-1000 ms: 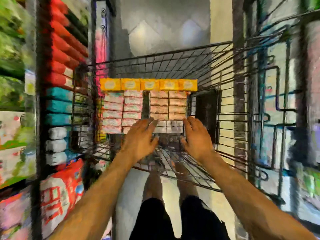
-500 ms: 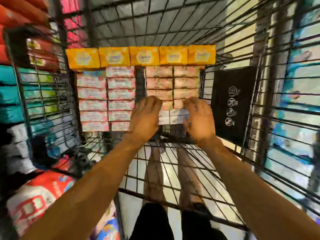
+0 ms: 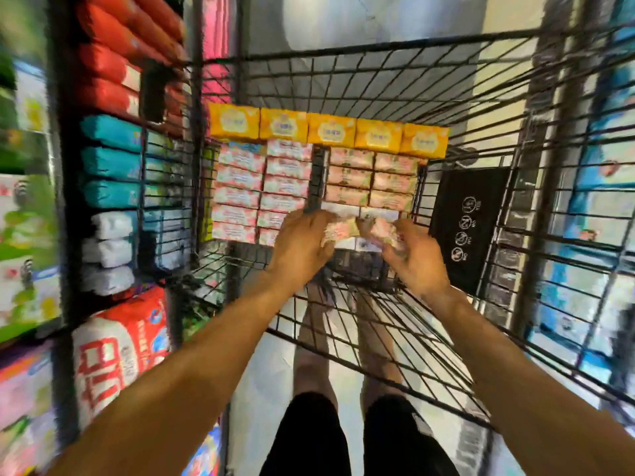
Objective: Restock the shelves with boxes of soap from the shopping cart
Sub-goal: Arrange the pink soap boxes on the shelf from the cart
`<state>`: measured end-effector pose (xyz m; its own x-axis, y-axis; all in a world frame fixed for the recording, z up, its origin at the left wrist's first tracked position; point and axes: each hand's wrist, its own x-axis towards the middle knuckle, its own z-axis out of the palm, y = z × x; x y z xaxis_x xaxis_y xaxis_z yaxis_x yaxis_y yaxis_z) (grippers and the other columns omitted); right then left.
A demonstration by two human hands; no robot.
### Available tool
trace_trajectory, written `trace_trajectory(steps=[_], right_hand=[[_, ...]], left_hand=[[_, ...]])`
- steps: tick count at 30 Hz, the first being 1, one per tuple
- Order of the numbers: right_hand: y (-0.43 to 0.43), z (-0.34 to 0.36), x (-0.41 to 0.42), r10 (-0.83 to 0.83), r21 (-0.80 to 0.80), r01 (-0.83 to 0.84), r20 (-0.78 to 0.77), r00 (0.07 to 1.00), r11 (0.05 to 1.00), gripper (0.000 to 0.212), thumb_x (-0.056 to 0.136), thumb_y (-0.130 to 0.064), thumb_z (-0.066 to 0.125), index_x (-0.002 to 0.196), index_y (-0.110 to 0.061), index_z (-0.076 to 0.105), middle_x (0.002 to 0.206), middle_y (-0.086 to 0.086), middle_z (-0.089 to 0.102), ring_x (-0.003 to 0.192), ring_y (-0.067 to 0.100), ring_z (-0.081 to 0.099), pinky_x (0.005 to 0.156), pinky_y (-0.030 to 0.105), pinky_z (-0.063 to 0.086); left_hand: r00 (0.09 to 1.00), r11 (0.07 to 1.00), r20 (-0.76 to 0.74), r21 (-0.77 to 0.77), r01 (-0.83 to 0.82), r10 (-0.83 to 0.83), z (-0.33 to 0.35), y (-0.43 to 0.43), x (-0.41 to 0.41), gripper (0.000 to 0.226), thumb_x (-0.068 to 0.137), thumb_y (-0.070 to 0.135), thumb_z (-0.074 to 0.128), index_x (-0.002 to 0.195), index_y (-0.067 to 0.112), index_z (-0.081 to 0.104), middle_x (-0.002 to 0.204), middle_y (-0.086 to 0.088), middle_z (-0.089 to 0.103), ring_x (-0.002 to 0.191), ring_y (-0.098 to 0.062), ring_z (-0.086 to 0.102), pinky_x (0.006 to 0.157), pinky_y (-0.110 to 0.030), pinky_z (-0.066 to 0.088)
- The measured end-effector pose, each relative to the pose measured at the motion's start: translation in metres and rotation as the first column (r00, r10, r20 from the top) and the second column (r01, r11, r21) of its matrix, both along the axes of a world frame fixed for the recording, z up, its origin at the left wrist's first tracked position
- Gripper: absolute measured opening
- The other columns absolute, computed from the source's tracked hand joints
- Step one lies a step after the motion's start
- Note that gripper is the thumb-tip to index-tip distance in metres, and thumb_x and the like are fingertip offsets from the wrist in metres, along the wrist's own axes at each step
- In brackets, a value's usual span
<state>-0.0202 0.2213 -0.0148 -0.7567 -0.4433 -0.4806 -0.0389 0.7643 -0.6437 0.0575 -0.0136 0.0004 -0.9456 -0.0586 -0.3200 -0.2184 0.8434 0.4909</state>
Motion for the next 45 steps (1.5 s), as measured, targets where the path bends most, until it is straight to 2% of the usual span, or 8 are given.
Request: trace_trajectory(steps=[7,14,18,21,24,27,35,45], right_hand=[[-0.021,0.115,0.011,-0.138,-0.155,0.209,0.373,0.917,0.965,0.043,0.076,-0.046,0.074,0.113,-0.024,0.069,0.075,-0.009,0.068,0.057,0.006,0.059,0.062,0.034,0.055],[-0.089,0.22,0.048,0.076,-0.323,0.048,0.361,0.93,0.945,0.037,0.084,-0.019,0.078,0.107,-0.046,0.068,0.104,0.002,0.07,0.083,0.009,0.062,0.071,0.018,0.048],[-0.124,0.249,0.087,0.13,-0.404,0.065,0.436,0.89,0.912,0.063,0.058,-0.039,0.094,0.114,-0.036,0.067,0.109,0.007,0.076,0.099,0.029,0.073,0.095,0.056,0.056],[-0.155,0.286,0.125,0.179,-0.488,0.104,0.499,0.848,0.867,0.066,0.051,-0.035,0.09,0.112,-0.023,0.067,0.109,0.008,0.077,0.105,0.032,0.07,0.105,0.059,0.049],[-0.181,0.325,0.176,0.296,-0.563,0.019,0.463,0.835,0.826,0.069,0.051,-0.043,0.097,0.11,-0.017,0.071,0.11,0.015,0.075,0.098,0.03,0.069,0.098,0.052,0.052],[-0.202,0.351,0.219,0.405,-0.653,-0.028,0.436,0.803,0.757,0.022,0.089,-0.004,0.072,0.108,-0.015,0.071,0.11,0.019,0.074,0.087,0.019,0.072,0.082,0.034,0.061],[-0.248,0.415,0.321,0.602,-0.812,-0.094,0.344,0.72,0.576,0.023,0.09,0.004,0.067,0.107,-0.011,0.07,0.096,0.005,0.077,0.086,0.018,0.073,0.078,0.026,0.061],[-0.289,0.434,0.355,0.683,-0.861,-0.148,0.269,0.679,0.486,0.028,0.09,-0.001,0.071,0.116,-0.007,0.065,0.084,-0.004,0.074,0.085,0.015,0.071,0.075,0.025,0.059]], left_hand=[[0.691,0.519,0.325,0.477,-0.709,0.646,0.142,-0.011,0.065,0.038,0.084,-0.015,0.069,0.12,-0.008,0.058,0.113,-0.013,0.06,0.096,-0.007,0.057,0.071,-0.006,0.044],[0.394,0.128,0.267,0.664,-0.737,0.879,0.253,-0.023,0.168,0.05,0.073,0.017,0.074,0.119,0.006,0.058,0.105,0.002,0.064,0.087,0.003,0.062,0.073,-0.011,0.048],[0.166,-0.109,0.275,0.761,-0.64,0.947,0.305,-0.028,0.24,0.046,0.08,0.012,0.071,0.124,0.017,0.059,0.114,0.0,0.066,0.089,-0.011,0.062,0.067,-0.023,0.05],[0.024,-0.194,0.239,0.836,-0.513,0.971,0.339,-0.032,0.294,0.043,0.083,0.002,0.069,0.123,0.012,0.058,0.108,-0.001,0.07,0.088,-0.014,0.064,0.069,-0.028,0.051],[-0.101,-0.21,0.184,0.883,-0.42,0.978,0.372,-0.033,0.353,0.032,0.085,-0.005,0.067,0.108,0.016,0.061,0.092,0.003,0.075,0.078,-0.012,0.068,0.075,-0.034,0.054],[-0.18,-0.189,0.127,0.902,-0.389,0.975,0.396,-0.035,0.404,0.031,0.084,-0.003,0.067,0.113,0.008,0.066,0.108,-0.015,0.074,0.098,-0.029,0.068,0.092,-0.046,0.052],[-0.286,-0.066,-0.096,0.859,-0.508,0.953,0.456,-0.049,0.514,0.03,0.083,0.004,0.076,0.109,0.018,0.07,0.111,-0.01,0.074,0.108,-0.034,0.069,0.096,-0.049,0.055],[-0.36,0.008,-0.33,0.747,-0.665,0.873,0.511,-0.142,0.555,0.035,0.079,-0.005,0.079,0.107,0.014,0.071,0.098,-0.003,0.075,0.088,-0.01,0.071,0.08,-0.021,0.056]])
